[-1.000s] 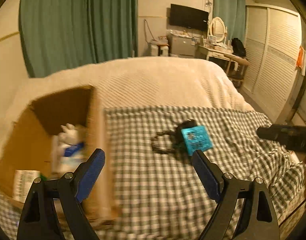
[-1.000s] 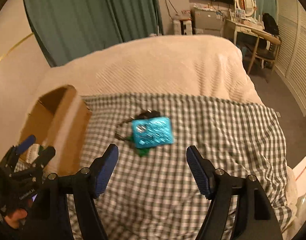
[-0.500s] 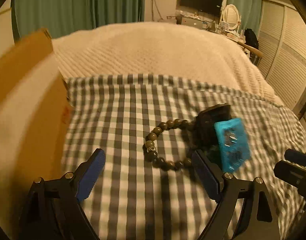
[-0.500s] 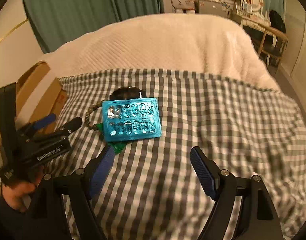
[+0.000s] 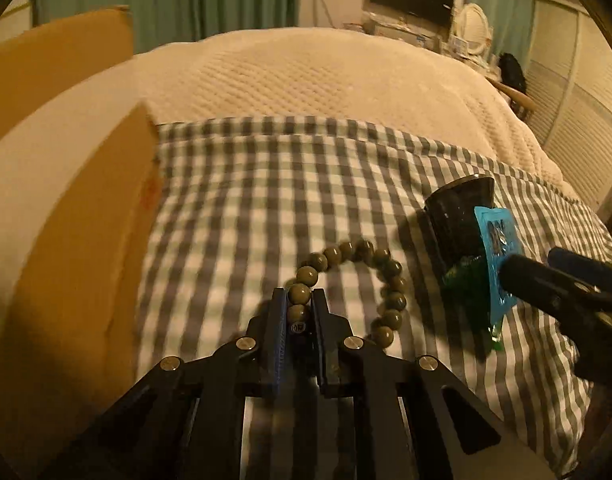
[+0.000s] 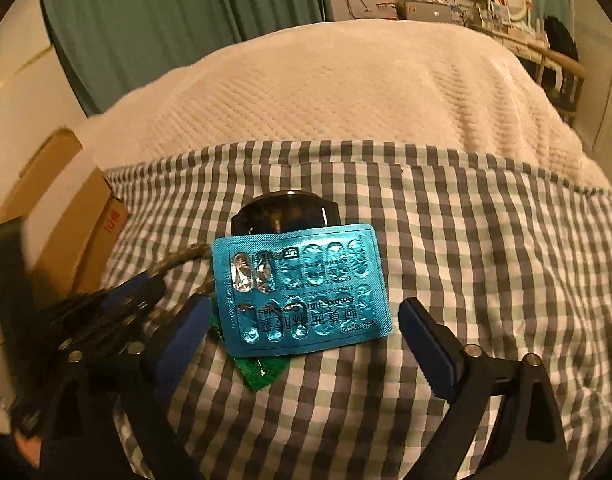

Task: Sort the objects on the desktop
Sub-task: 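Grasp the dark bead bracelet with left tool while right grasps the teal blister pack, then carry bracelet and blister pack over the box and open both tools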

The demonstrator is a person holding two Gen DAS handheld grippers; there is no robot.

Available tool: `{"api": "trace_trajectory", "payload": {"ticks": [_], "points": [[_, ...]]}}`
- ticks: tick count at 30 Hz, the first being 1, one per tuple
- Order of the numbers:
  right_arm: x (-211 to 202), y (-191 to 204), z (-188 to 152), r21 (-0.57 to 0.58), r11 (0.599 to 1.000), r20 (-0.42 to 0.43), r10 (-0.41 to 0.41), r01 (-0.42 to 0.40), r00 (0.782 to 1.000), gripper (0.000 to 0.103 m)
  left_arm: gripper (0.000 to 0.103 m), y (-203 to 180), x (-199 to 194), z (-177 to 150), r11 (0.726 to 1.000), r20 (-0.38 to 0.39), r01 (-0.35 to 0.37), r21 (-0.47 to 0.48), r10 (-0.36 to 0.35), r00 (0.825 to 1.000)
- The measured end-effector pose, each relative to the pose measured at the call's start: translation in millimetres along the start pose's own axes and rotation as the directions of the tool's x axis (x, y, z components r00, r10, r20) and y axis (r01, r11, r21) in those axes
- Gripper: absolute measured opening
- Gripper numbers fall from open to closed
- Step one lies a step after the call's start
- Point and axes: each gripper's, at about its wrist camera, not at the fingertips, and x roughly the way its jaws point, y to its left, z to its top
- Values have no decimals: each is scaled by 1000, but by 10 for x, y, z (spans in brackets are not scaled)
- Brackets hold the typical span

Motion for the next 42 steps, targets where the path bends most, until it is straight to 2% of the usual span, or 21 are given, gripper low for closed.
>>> {"api": "trace_trajectory", "payload": {"ticks": [4, 8, 12, 19, 25, 31, 36, 38, 42], "points": [[14, 117, 25, -66, 996, 9, -56, 56, 998, 100, 11, -12, -167, -41, 1000, 25, -4, -24, 4, 1000], [136, 65, 93, -88, 990, -18, -114, 112, 993, 101, 11, 17, -132, -21, 999, 23, 11, -49, -10, 1000], [348, -70, 153, -39, 995, -84, -97, 94, 992, 101, 11, 17, -20, -42, 998, 4, 22, -56, -21, 1000], [349, -297, 97, 78, 996, -90, -26, 34, 996, 101, 11, 5, 6, -25, 996, 12, 65, -64, -65, 998], [-3, -297, -12, 48, 998, -62, -47, 50, 997, 101, 11, -30, -176, -36, 989, 25, 119, -93, -117, 993], [-534, -223, -3, -4, 999, -26, -47, 47, 999, 101, 11, -164, -546, 20, 982, 85, 175, -74, -169, 982], [-962, 9, 110, -36, 999, -1, -19, 19, 1000, 101, 11, -205, -991, 144, 974, 175, 220, -58, -207, 963], [-1176, 101, 165, -51, 999, 14, 4, -3, 1000, 101, 11, -149, -1220, 254, 970, 231, 237, -56, -219, 948], [-1428, 365, 282, -90, 995, 36, 56, -53, 998, 101, 11, 44, -1684, 448, 977, 339, 209, -48, -181, 923]]}}
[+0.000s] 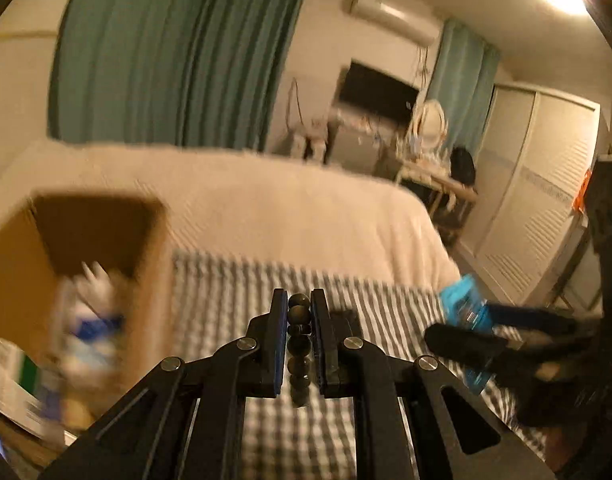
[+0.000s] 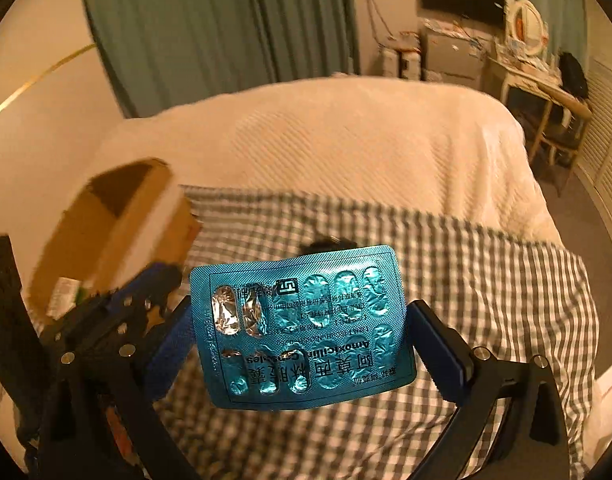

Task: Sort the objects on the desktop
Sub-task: 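Carry bracelet and blister pack over the box and open both tools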

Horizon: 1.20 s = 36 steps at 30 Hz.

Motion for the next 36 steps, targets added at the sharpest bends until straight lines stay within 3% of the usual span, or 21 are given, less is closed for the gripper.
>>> {"api": "trace_trajectory", "payload": {"ticks": [3, 9, 15, 18, 25, 27, 29, 31, 36], "points": [[-105, 321, 111, -37, 997, 19, 61, -61, 998, 100, 11, 192, -249, 218, 999, 58, -54, -6, 54, 997], [-13, 899, 338, -49, 983, 38, 176, -174, 984, 100, 11, 766, -413, 391, 976, 72, -213, -35, 215, 974], [234, 1438, 553, -29, 964, 41, 265, -264, 963, 101, 11, 1424, -412, 331, 936, 11, -334, -110, 337, 941], [453, 1644, 648, 2, 955, 23, 296, -296, 955, 101, 11, 1639, -400, 235, 922, -28, -365, -131, 364, 931], [834, 1900, 697, 59, 946, -45, 321, -318, 946, 101, 13, 1874, -362, 115, 884, -91, -438, -161, 429, 899], [886, 1944, 688, 69, 947, -49, 319, -315, 947, 101, 20, 1864, -383, 105, 872, -95, -466, -150, 457, 885], [927, 1954, 729, 94, 947, -59, 314, -308, 947, 101, 59, 1804, -397, 116, 869, -89, -477, -134, 469, 879], [889, 1930, 763, 127, 945, -45, 310, -302, 950, 102, 73, 1724, -408, 130, 867, -70, -482, -122, 477, 876], [768, 1812, 823, 130, 956, -48, 271, -263, 961, 103, 73, 1506, -428, 169, 877, -57, -475, -76, 471, 880]]}}
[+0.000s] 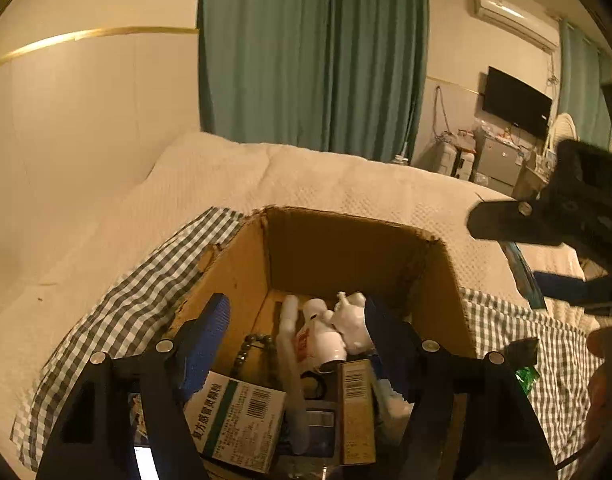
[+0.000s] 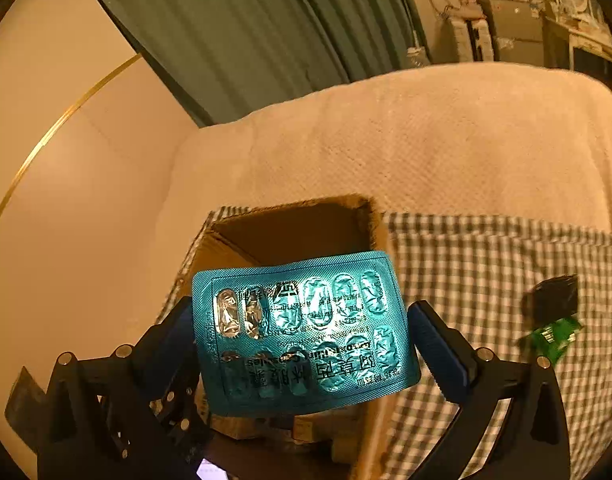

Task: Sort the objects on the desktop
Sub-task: 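Carry bracelet and blister pack over the box and open both tools, then move both open tools back over the last items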

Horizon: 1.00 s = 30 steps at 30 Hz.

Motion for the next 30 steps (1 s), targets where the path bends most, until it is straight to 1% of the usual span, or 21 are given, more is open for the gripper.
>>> {"api": "trace_trajectory", "payload": {"ticks": [3, 7, 9, 11, 12, 15, 18, 19, 22, 25, 28, 30], "points": [[-84, 52, 13, -23, 1000, 7, -11, 11, 1000, 103, 73, -34, -11, 56, 1000, -1, 7, 12, -7, 1000], [-2, 154, 35, -53, 999, -45, -9, 6, 999, 103, 73, 32, -42, 90, 999, 1, 31, -4, -31, 1000], [66, 169, 39, -43, 999, -76, -8, 5, 997, 103, 73, 98, -83, 113, 997, 12, 66, -26, -66, 998], [98, 170, 43, -33, 999, -75, -17, 15, 997, 103, 73, 116, -144, 139, 994, 26, 103, -40, -102, 994], [108, 168, 43, -27, 1000, -73, -11, 9, 997, 103, 73, 119, -165, 147, 990, 31, 132, -48, -131, 991], [136, 162, 11, -11, 1000, -82, 1, -2, 997, 103, 73, 84, -178, 157, 980, 37, 186, -62, -184, 982], [151, 208, -6, -1, 1000, -88, 10, -10, 996, 103, 74, 72, -163, 140, 981, 54, 169, -92, -164, 985], [142, 208, -25, -2, 1000, -87, 2, -2, 996, 103, 74, 94, -120, 129, 979, 42, 172, -111, -168, 985], [120, 168, -70, 13, 1000, -88, 14, -13, 996, 102, 74, 145, -112, 116, 965, 24, 212, -152, -211, 977], [124, 97, -69, 56, 997, -103, 51, -46, 993, 103, 74, 116, -220, 161, 970, 47, 209, -126, -205, 978], [96, 47, -56, 87, 994, -87, 72, -64, 994, 103, 74, 85, -283, 178, 970, 60, 219, -103, -214, 975], [75, 36, -40, 99, 992, -79, 86, -78, 993, 103, 74, 49, -279, 175, 973, 52, 213, -94, -209, 977]]}}
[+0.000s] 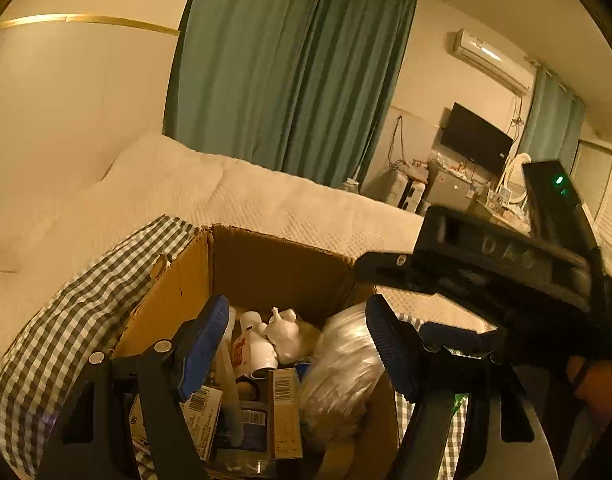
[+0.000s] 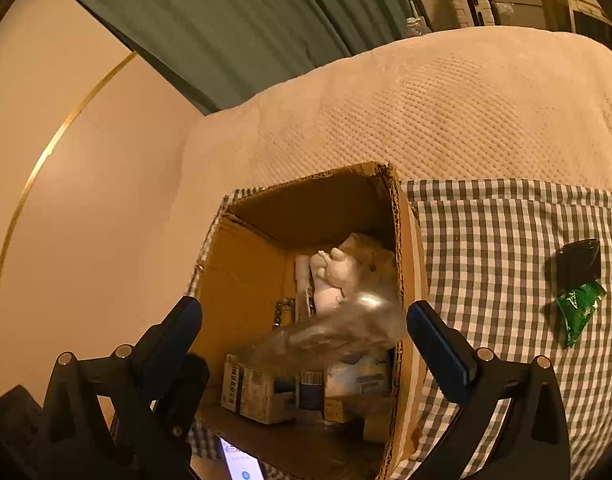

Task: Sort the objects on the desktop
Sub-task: 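Move both open tools back over the last items, then grasp the green medicine sachet with left tool while right grasps the black round cap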

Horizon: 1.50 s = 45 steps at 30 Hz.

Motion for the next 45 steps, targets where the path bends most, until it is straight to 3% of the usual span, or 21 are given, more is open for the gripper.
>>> {"api": "trace_trajectory", "payload": {"ticks": [5, 10, 12, 14, 20, 27, 29, 33, 35, 36, 38, 39, 40, 41, 43, 45], "points": [[-166, 2, -44, -38, 999, 48, -6, 8, 999, 103, 74, -104, 91, -57, 1000, -32, 12, 20, -11, 999], [-510, -255, -85, -110, 985, 114, -117, 130, 987, 102, 74, -448, 132, -146, 995, -48, 46, 92, -41, 998], [-700, -490, -128, -117, 971, 145, -191, 209, 971, 103, 74, -697, 117, -213, 988, -54, 65, 143, -58, 997], [-911, -827, -182, -98, 958, 165, -252, 270, 954, 103, 81, -1003, 110, -316, 973, -66, 97, 208, -84, 994], [-1347, -1883, -377, 30, 933, 173, -359, 359, 917, 103, 83, -1822, 159, -761, 919, -118, 199, 340, -168, 979], [-1530, -2919, -697, 140, 901, 198, -431, 410, 880, 103, 84, -2316, 842, -1460, 892, -235, 296, 341, -224, 946], [-1540, -3131, -743, 156, 898, 181, -435, 411, 882, 103, 84, -2396, 1104, -1636, 883, -253, 304, 357, -222, 942], [-1583, -3445, -842, 198, 898, 152, -425, 394, 892, 103, 84, -2635, 1499, -1880, 846, -256, 219, 486, -102, 961], [-1617, -3514, -857, 209, 899, 163, -419, 384, 893, 103, 84, -2673, 1730, -1948, 833, -297, 268, 484, -132, 946], [-1624, -3532, -848, 212, 900, 166, -416, 380, 894, 103, 83, -2667, 1841, -1962, 835, -329, 279, 474, -127, 936], [-1636, -3575, -840, 219, 901, 165, -413, 375, 896, 103, 66, -2597, 1992, -1964, 852, -397, 318, 417, -144, 907], [-1636, -3578, -836, 222, 901, 165, -410, 372, 897, 103, 62, -2557, 1981, -1938, 855, -402, 330, 399, -160, 902], [-1639, -3577, -847, 222, 902, 166, -408, 369, 898, 103, 45, -2530, 1959, -1914, 853, -410, 339, 397, -166, 897], [-1622, -3555, -838, 221, 903, 163, -405, 367, 899, 103, 37, -2496, 1918, -1899, 841, -433, 353, 410, -161, 887], [-1558, -3497, -826, 210, 905, 157, -406, 371, 900, 103, 37, -2379, 1795, -1874, 828, -454, 388, 405, -187, 871], [-1484, -3417, -823, 186, 908, 151, -405, 376, 902, 103, 37, -2217, 1692, -1816, 839, -443, 374, 396, -182, 878]]}}
